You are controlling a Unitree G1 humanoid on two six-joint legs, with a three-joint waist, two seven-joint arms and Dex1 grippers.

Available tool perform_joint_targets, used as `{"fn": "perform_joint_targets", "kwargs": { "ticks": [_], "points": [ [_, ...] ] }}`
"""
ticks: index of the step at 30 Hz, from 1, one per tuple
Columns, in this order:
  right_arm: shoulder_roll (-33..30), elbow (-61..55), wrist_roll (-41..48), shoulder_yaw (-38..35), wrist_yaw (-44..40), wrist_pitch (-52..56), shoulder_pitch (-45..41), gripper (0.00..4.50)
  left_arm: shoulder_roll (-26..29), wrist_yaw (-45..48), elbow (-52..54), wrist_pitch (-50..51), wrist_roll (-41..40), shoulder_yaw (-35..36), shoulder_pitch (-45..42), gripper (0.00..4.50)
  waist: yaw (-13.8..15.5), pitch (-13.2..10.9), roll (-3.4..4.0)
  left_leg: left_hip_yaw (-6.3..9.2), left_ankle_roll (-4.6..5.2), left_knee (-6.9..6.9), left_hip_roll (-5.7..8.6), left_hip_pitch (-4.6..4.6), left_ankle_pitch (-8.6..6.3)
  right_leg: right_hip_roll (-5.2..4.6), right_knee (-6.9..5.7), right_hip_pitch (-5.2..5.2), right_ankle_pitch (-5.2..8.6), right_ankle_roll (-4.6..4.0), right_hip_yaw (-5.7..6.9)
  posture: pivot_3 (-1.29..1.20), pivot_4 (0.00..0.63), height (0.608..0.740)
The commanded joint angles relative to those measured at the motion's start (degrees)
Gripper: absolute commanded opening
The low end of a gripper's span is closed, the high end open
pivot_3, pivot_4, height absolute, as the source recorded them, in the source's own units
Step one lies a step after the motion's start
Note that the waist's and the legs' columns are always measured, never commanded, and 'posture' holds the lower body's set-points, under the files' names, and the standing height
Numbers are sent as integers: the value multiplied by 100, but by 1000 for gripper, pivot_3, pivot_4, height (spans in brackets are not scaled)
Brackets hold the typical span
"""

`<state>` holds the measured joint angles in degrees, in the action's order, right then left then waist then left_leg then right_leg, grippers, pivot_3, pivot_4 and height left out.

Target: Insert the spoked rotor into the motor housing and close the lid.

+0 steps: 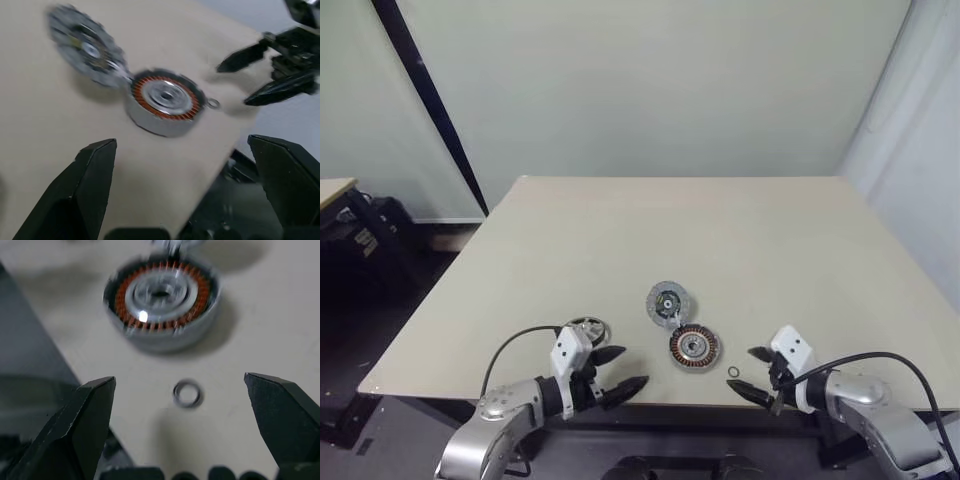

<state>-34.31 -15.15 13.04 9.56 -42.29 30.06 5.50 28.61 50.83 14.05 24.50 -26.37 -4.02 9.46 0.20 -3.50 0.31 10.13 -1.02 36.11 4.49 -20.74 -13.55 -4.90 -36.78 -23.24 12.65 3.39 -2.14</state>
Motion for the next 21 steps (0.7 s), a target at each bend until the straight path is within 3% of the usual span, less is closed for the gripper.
{"fn": "perform_joint_targets", "kwargs": {
  "ticks": [1, 15, 17, 21],
  "points": [
    [71, -193, -151, 47, 236, 92, -44, 4488, 39, 133, 221, 57, -27, -207, -150, 4500, -1, -5, -10, -7, 1, 1, -4, 0, 0, 0, 1, -1, 0, 0, 0, 0, 0, 740],
    [595, 493, -471, 239, 554, -153, -226, 4488, -16, 117, 10, -102, 185, -438, -306, 4500, 1, -9, -22, -16, 9, 4, -16, 5, 0, 7, -1, -5, -1, 0, 1, 0, 0, 740],
    [634, 569, -487, 224, 577, -197, -233, 4121, -35, 95, 19, -121, 204, -440, -287, 4500, -1, -9, -22, -16, 10, 4, -16, 5, -1, 7, -1, -4, -1, 0, 1, 0, 0, 740],
    [612, 617, -497, 221, 537, -222, -214, 2802, -82, 40, 48, -153, 224, -445, -240, 4500, 0, -9, -22, -16, 12, 4, -16, 6, -1, 7, -1, -4, -1, 0, 1, 0, 0, 740]
  ]
}}
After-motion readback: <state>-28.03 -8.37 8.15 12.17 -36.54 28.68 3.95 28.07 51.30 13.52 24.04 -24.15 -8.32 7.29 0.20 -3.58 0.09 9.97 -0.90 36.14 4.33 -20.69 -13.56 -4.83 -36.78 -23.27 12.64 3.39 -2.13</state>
